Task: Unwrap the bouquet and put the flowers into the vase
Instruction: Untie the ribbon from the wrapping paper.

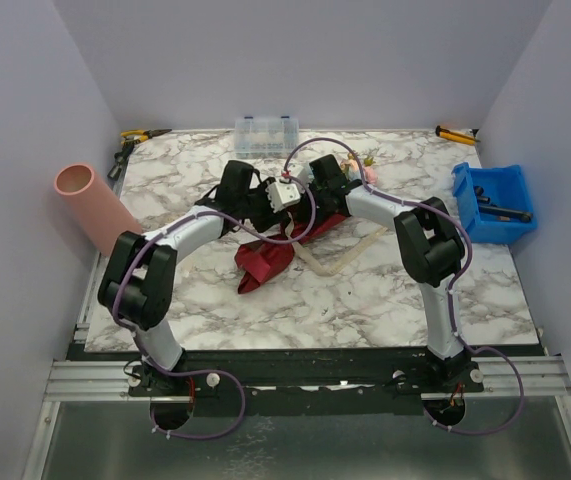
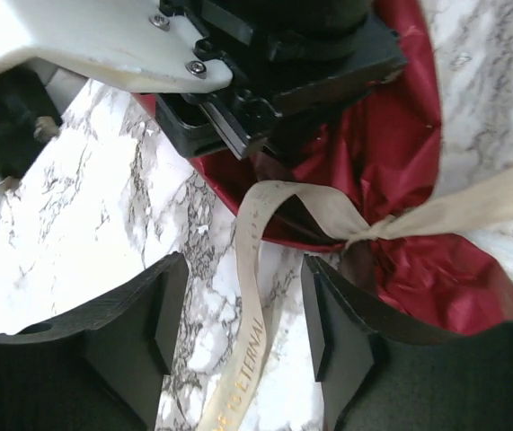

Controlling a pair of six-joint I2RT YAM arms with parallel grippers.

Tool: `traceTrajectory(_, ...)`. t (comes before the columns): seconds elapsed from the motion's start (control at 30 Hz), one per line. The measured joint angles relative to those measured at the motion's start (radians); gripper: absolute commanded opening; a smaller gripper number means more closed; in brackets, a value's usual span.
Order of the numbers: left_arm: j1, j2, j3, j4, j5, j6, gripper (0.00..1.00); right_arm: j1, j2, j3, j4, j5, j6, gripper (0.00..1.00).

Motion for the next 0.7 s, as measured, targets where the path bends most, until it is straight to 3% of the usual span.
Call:
traceTrajectory(0.23,0.001,0.126,0.026,0.047,-0.029,-0.046,0.58,0.000,0.000,0.000,0.000,0.000,0.000,0.09)
traceTrajectory(0.27,0.002,0.139,0.026,0.056,-0.035,-0.055,0.51,0.000,0.000,0.000,0.000,0.000,0.000,0.09)
traceTrajectory(0.43,0.005,0.181,0.027,0.103,-0.078,-0.086,0.00,0.000,0.000,0.000,0.000,0.000,0.000,0.09)
traceTrajectory(0.57,0.013,0.165,0.025,0.113,-0.074,-0.124,0.00,0.000,0.000,0.000,0.000,0.000,0.000,0.09)
traceTrajectory(0.7,0.018,0.041,-0.012,0.104,-0.018,-0.221,0.00,0.000,0.000,0.000,0.000,0.000,0.000,0.09)
